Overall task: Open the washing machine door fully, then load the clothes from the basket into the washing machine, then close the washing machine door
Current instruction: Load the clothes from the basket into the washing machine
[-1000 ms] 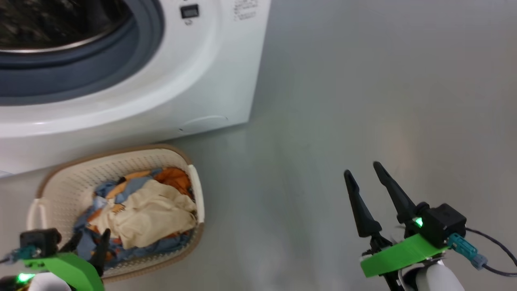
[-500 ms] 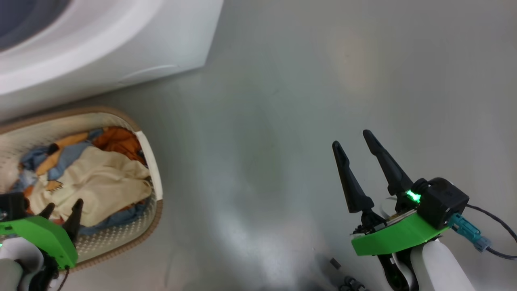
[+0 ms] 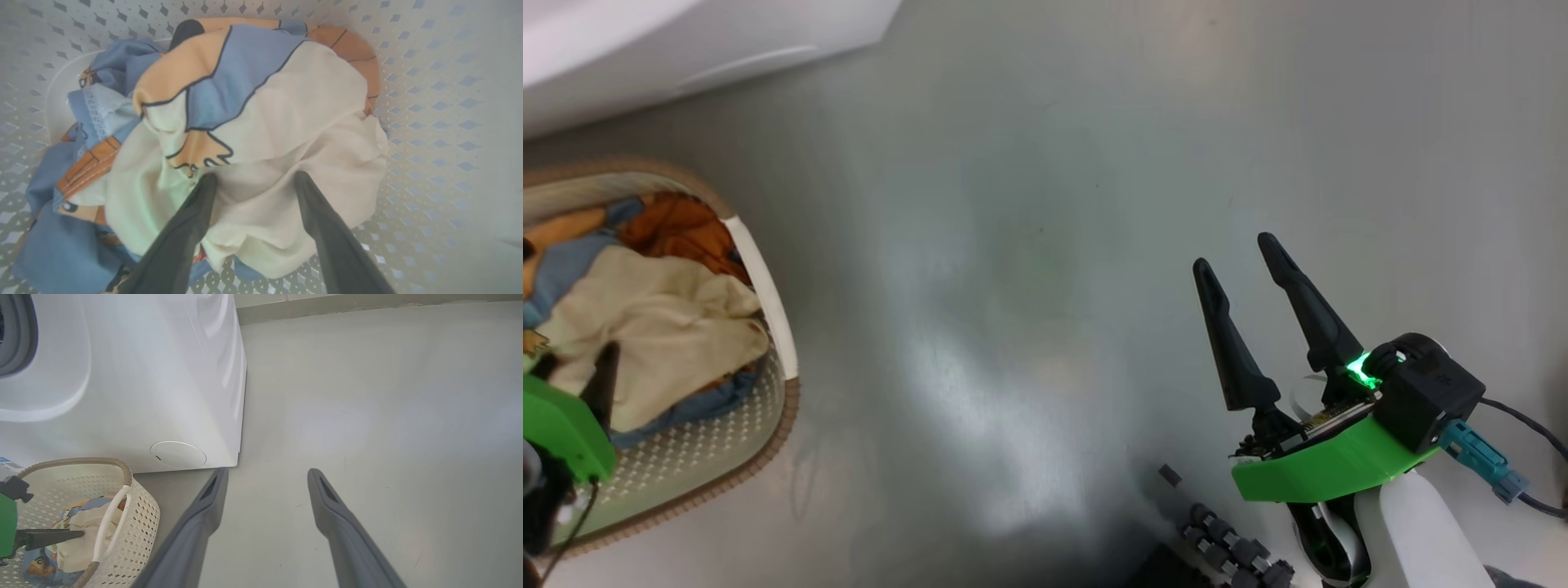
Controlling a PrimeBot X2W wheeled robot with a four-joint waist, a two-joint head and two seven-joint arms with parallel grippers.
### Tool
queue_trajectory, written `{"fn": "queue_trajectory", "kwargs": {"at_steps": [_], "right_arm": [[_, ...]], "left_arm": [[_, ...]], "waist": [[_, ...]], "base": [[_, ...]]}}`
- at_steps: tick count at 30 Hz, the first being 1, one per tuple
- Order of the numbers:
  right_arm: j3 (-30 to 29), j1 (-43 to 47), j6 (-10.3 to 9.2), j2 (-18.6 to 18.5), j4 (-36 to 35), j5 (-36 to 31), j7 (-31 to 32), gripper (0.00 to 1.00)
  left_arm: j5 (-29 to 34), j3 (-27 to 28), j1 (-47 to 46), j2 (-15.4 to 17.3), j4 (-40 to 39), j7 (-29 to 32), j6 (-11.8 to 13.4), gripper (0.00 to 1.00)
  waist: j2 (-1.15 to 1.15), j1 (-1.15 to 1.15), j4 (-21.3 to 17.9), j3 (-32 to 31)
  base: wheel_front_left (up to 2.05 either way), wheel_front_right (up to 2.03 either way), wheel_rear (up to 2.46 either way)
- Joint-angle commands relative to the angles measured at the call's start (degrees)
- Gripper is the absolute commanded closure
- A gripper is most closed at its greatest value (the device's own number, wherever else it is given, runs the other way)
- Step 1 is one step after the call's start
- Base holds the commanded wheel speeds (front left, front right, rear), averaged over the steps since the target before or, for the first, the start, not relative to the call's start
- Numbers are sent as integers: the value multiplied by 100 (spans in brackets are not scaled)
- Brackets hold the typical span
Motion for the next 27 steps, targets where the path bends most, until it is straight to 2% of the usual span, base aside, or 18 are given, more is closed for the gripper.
{"fn": "queue_trajectory", "kwargs": {"at_steps": [1, 7, 11, 13, 14, 15, 21, 27], "right_arm": [[133, 77, 9, -41, -153, 0, -27, 0], [135, 69, 9, -41, -246, -32, -27, 0], [61, 84, 9, -41, -306, -95, -27, 0], [4, 104, 9, -41, -336, -138, -27, 0], [-30, 113, 9, -41, -348, -158, -27, 0], [-61, 121, 9, -41, -355, -176, -27, 0], [-255, 163, 9, -41, -312, -245, -27, 0], [-362, 128, 9, -41, -236, -226, -27, 0]], "left_arm": [[-44, 105, -84, 287, 22, -37, -14, 0], [-112, -80, -439, 315, 245, -102, -14, 0], [-113, -268, -596, 258, 436, -122, -14, 53], [-108, -358, -677, 214, 537, -149, -14, 60], [-99, -406, -721, 187, 584, -173, -14, 85], [-94, -450, -763, 156, 632, -201, -14, 100], [-140, -649, -937, -112, 887, -499, -14, 100], [-484, -707, -648, -246, 659, -1046, -14, 100]], "waist": [[0, 0, -54, 179], [0, 0, -87, 375], [0, 0, -122, 436], [0, 0, -127, 458], [0, 0, -123, 464], [0, 0, -114, 465], [0, 0, 87, 320], [0, 0, 335, -128]], "base": [[0, 0, 0], [0, 0, 0], [0, 0, 0], [0, 0, 0], [0, 0, 0], [0, 0, 0], [0, 0, 0], [0, 0, 0]]}}
